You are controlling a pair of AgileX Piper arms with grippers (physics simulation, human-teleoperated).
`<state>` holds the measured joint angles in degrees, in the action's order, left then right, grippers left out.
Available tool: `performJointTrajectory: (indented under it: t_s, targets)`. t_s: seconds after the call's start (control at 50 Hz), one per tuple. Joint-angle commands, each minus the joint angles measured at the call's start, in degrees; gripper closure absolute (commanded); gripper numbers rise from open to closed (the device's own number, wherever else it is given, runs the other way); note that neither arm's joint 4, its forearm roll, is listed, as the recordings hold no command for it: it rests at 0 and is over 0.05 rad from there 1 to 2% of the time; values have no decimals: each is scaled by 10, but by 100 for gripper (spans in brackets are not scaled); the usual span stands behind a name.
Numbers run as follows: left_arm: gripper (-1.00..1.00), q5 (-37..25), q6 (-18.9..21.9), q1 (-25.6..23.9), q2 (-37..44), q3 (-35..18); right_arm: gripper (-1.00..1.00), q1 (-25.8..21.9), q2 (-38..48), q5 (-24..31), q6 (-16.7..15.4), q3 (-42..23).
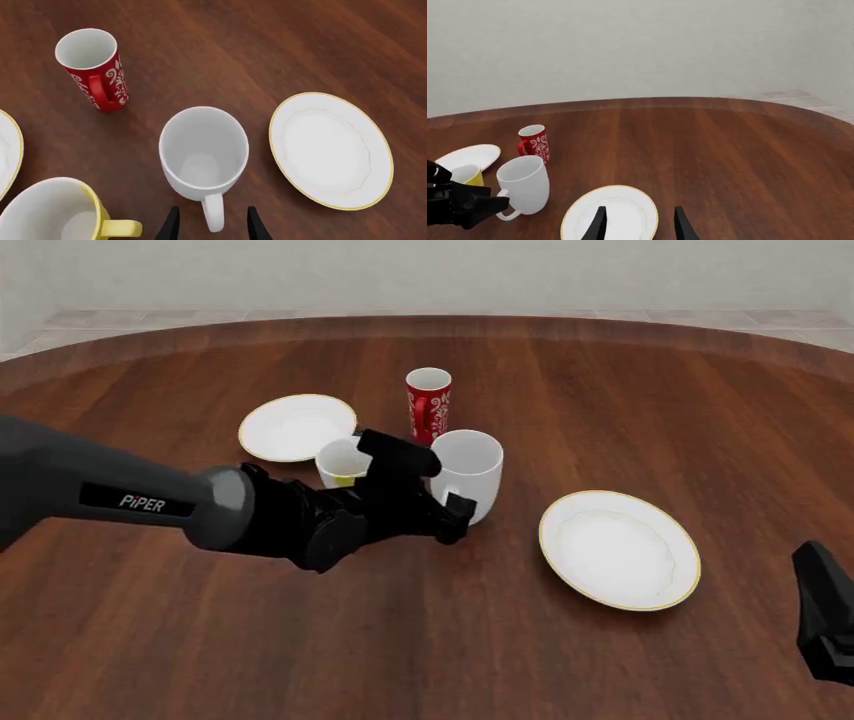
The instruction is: Put the white mug on the left plate.
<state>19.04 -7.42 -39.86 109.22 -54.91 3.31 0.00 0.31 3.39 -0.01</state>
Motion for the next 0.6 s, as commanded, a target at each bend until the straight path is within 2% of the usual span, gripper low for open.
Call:
performJointTrajectory:
  t_s: [0.02,0.6]
  targets:
    - [-100,-9,1,1,6,-6,-100,2,0,0,1,0]
    - [-100,-27,-3,-5,18,-20,-100,3,0,2,1,0]
